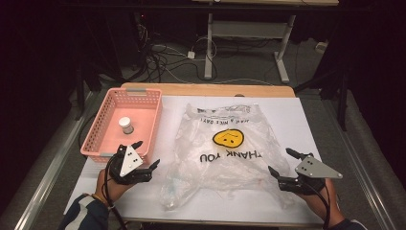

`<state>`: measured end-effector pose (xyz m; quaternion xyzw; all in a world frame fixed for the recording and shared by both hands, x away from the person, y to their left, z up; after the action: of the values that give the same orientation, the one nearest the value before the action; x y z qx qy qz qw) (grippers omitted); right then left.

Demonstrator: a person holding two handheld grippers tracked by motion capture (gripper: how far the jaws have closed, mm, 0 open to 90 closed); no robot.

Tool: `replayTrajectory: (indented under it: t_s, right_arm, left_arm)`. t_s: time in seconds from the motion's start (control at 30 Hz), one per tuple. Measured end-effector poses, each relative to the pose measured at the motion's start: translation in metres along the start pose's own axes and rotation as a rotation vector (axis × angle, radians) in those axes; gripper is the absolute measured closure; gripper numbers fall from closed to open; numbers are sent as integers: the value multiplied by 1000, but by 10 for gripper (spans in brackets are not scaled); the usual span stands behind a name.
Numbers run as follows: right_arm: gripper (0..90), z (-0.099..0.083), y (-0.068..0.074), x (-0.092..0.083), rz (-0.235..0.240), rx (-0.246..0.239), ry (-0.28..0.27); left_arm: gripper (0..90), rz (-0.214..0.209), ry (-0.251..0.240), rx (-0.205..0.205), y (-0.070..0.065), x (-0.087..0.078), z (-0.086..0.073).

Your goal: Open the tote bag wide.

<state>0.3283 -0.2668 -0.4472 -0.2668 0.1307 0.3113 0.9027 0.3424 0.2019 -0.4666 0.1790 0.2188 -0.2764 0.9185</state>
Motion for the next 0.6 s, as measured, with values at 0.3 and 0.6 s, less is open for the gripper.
replayTrajectory:
  t_s: [0.3, 0.6]
  right_arm:
    - [204, 1, -2, 2, -6, 6, 10]
    - [245, 19, -34, 13, -32, 63, 5]
  left_arm:
    - [169, -3, -12, 0, 0, -2, 1]
    - [169, -9, -21, -7, 1, -7, -2]
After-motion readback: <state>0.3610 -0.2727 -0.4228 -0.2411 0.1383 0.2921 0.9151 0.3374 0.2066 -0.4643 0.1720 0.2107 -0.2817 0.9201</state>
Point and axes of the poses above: each handheld gripper's, and its own axes: x roughly forward along the jaws, z roughly out of its top, y roughly to its left, the point moved 4 cm from there along x, roughly forward along the jaws, and after that the axes turned 8 degrees about -x, right-handed, at the moved point
